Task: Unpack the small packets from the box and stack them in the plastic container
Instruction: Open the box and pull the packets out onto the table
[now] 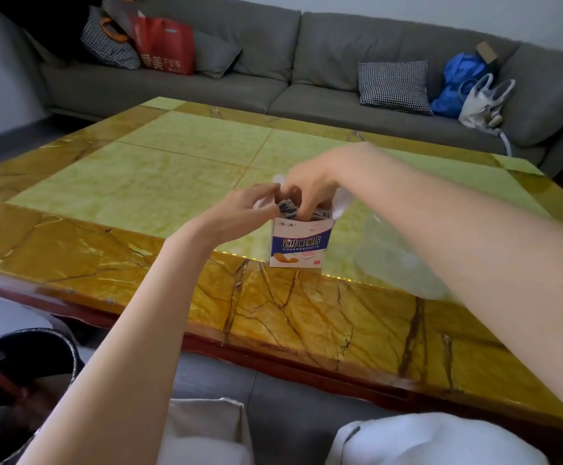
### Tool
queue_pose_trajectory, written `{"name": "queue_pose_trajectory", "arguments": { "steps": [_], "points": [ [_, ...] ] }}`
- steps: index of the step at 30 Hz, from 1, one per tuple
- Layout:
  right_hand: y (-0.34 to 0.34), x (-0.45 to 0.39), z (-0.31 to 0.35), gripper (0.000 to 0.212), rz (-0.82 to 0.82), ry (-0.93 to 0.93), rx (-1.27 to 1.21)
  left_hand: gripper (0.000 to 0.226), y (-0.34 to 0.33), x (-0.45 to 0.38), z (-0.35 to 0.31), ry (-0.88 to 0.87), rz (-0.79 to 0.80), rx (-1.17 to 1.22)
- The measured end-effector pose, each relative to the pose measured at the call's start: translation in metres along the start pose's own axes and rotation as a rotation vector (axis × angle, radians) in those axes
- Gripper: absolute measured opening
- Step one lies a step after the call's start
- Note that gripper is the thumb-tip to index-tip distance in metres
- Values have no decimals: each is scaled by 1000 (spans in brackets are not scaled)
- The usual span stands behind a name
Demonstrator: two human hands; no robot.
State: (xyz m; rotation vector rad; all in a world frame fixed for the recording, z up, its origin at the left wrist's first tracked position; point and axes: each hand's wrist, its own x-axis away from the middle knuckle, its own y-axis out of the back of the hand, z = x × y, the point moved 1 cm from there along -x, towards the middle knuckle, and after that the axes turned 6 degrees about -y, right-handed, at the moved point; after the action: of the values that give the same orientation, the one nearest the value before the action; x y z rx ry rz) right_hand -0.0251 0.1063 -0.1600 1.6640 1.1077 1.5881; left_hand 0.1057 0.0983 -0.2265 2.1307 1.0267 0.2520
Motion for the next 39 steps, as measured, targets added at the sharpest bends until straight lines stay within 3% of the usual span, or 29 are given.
{"name": "queue_pose_trajectory", "arguments": {
  "steps": [5, 9, 13, 17, 22, 26, 31, 34, 39],
  "points": [
    [-14, -9, 7, 47, 7, -72, 46, 77, -4, 4, 3, -17, -15, -25],
    [-25, -15, 6, 43, -108, -27, -57, 75, -7, -2, 6, -2, -53, 77],
    [-26, -15, -2, 12, -257, 16, -157, 72, -7, -4, 9, 7, -31, 172],
    [-15, -7, -9, 36, -394, 67, -255, 76, -6, -7, 11, -1, -53, 92],
    [-9, 2, -19, 17, -522, 59, -290, 68, -10, -8, 5, -23, -93, 102],
    [2, 14, -33, 25, -711, -9, -321, 69, -6, -7, 4, -12, -197, -38],
    [15, 22, -50, 24, -934, -183, -391, 73, 13, 1, 9, 33, -438, -285],
    [8, 26, -39, 27, -888, -295, -252, 72, 18, 7, 11, 67, -502, -422],
    [-41, 15, -8, 27, -590, -284, 75, 72, 13, 9, 5, 35, -481, -426]
  ]
}}
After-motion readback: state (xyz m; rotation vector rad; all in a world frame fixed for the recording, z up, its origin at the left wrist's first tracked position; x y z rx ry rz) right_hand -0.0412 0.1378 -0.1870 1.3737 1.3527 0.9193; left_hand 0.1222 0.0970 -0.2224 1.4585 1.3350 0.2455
